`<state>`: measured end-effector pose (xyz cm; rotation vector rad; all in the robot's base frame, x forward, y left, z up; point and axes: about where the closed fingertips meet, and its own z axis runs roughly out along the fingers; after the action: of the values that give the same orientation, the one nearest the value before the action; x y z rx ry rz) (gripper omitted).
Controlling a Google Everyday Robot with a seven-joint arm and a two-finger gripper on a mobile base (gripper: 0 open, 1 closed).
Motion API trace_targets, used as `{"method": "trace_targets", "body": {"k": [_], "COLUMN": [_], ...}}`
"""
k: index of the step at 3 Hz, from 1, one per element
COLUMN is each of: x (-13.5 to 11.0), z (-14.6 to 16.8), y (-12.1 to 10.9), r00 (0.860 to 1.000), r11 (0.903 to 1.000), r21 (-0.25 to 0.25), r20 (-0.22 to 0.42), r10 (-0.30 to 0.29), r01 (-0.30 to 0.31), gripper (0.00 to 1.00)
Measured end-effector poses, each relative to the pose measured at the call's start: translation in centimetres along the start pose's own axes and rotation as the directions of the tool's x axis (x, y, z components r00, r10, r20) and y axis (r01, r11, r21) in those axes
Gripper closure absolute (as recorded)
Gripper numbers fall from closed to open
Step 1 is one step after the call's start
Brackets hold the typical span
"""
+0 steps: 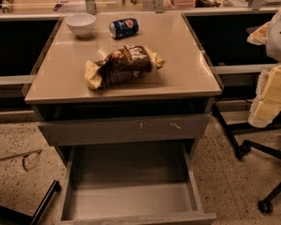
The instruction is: Place brown chip bag into middle drawer
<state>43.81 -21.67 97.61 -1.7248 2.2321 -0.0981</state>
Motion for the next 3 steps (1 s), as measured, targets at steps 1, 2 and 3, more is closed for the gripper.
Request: {"method": "trace_targets", "body": {"k": [1, 2, 3], "x": [0.0, -2.3, -5.9], "z": [0.0, 1.7, 3.8], "y": [0.0, -1.8, -5.6], "r00": [1.0, 0.998, 0.986], "r11": [1.0, 0.9987, 0.9933], "r21": [0.0, -0.008, 0.003], "r20": [0.0, 0.045, 0.121], "r10": [0.0, -0.051, -0.115], "r01": [0.0, 0.051, 0.115], "gripper": [0.0, 0.0, 0.0]}}
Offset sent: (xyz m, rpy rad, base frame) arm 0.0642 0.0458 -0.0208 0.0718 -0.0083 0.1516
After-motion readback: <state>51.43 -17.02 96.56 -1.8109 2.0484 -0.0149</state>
